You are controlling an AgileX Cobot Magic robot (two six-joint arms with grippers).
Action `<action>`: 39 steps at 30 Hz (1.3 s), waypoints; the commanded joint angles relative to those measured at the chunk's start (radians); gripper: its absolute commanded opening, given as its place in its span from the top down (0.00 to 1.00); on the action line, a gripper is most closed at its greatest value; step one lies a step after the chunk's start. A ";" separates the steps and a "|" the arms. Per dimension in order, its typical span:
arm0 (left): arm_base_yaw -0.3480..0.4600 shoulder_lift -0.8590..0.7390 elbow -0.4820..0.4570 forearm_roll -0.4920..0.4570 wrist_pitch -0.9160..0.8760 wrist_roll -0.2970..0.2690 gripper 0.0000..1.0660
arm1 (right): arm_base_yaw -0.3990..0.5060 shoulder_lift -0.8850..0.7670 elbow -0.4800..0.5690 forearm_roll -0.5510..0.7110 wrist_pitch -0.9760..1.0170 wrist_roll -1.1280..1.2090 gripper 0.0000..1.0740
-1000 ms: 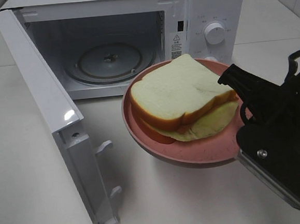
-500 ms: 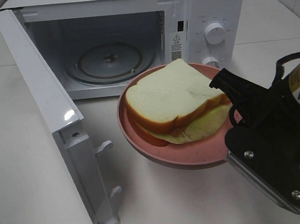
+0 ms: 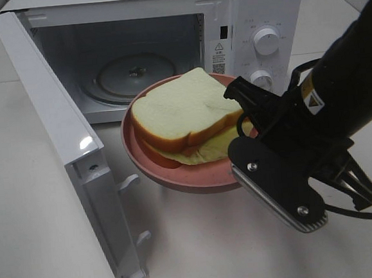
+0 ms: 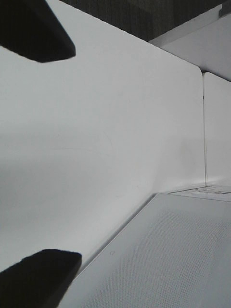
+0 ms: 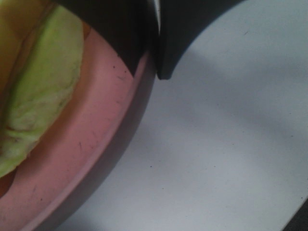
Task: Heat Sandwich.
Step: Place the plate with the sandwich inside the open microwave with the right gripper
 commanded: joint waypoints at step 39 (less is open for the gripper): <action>0.000 0.001 0.003 -0.006 -0.004 0.001 0.01 | -0.007 0.365 -0.381 0.007 -0.032 0.038 1.00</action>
